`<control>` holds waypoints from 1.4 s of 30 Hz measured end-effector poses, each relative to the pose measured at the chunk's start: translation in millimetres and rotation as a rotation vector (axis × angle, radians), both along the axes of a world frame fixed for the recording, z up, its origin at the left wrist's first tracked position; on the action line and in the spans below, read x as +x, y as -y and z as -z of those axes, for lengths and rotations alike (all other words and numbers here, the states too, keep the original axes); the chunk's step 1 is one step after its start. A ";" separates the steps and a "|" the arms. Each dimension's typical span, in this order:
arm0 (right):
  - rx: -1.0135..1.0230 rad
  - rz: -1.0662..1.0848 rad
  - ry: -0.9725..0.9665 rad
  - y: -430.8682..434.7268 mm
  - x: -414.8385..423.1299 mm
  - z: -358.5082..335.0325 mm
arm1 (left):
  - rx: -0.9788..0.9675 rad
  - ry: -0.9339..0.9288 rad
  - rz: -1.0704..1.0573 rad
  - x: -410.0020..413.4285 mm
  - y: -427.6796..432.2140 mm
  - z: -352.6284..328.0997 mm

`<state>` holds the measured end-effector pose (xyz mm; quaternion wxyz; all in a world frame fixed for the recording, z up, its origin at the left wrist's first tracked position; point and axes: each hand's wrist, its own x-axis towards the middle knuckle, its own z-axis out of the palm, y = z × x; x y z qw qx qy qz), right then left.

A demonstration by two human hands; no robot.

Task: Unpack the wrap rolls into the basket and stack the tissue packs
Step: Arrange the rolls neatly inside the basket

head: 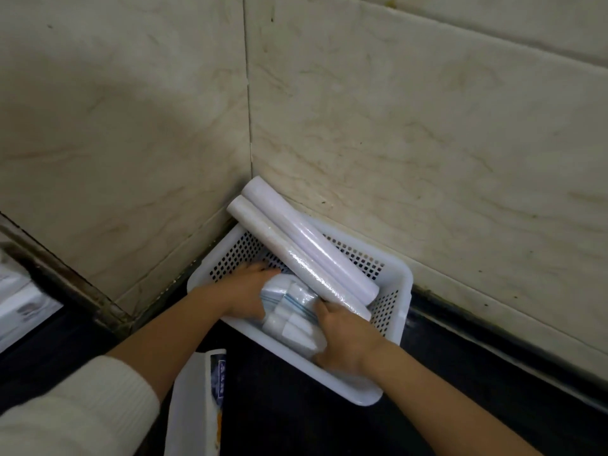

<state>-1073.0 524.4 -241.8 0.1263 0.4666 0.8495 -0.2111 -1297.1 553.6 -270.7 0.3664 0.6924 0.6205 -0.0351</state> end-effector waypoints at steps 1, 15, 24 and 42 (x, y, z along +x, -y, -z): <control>0.026 0.003 0.033 0.7 -2.3 5.6 | -0.013 -0.050 0.019 1.7 -1.5 2.4; -0.094 0.168 -0.001 3.7 -15.5 22.8 | 0.068 -0.203 0.137 6.8 -5.4 2.5; -0.153 0.459 -0.411 -23.7 16.7 -39.7 | -0.093 -0.057 0.141 30.9 7.6 -17.6; -0.067 0.163 -0.023 -26.9 -106.0 24.5 | 0.501 0.096 -0.200 -32.6 61.7 -32.2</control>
